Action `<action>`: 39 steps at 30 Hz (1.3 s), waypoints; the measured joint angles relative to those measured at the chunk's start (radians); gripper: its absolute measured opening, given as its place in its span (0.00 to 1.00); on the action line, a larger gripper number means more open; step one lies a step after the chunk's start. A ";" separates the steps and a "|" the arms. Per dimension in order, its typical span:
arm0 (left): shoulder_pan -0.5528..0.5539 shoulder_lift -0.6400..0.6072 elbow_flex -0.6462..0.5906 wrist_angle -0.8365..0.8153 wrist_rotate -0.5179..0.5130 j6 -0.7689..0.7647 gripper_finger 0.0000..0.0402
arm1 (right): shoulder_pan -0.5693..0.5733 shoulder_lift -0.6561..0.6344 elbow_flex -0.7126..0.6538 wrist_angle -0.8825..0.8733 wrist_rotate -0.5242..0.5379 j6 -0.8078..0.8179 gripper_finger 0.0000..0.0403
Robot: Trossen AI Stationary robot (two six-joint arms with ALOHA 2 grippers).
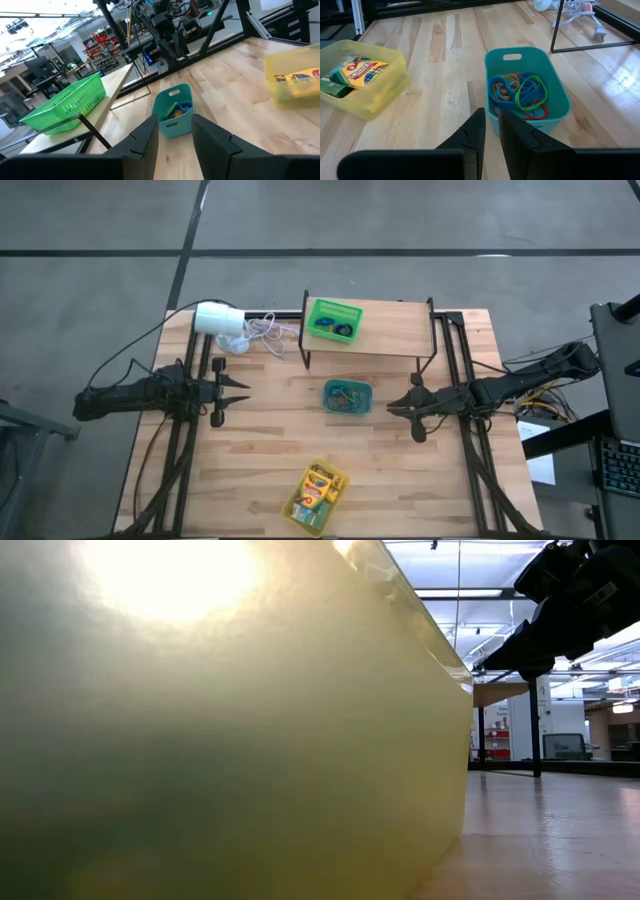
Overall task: Pick & Place Office Desk Supplies
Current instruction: Put the blue bin on the shelf
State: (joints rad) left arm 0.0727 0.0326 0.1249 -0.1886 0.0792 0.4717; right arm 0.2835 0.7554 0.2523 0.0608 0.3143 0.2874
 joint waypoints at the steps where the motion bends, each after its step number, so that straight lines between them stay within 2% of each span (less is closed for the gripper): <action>1: 0.000 0.000 0.000 0.000 0.000 0.000 0.29 | 0.000 0.000 0.000 0.000 0.000 0.000 0.13; 15: 0.000 0.000 0.000 -0.011 0.000 -0.001 0.29 | 0.000 0.000 0.000 0.000 0.000 0.000 0.13; 25: 0.000 0.000 0.000 -0.106 0.000 -0.003 0.29 | 0.000 0.000 0.000 0.022 0.002 -0.056 0.13; 31: 0.000 0.000 0.000 -0.209 0.000 -0.003 0.29 | 0.000 0.000 0.000 0.136 0.001 0.156 0.13; 39: 0.000 0.004 0.000 -0.238 0.000 -0.002 0.29 | 0.000 0.000 0.000 0.227 0.001 0.151 0.13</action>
State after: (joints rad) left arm 0.0731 0.0364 0.1246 -0.4267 0.0792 0.4694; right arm 0.2831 0.7554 0.2527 0.2882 0.3149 0.4389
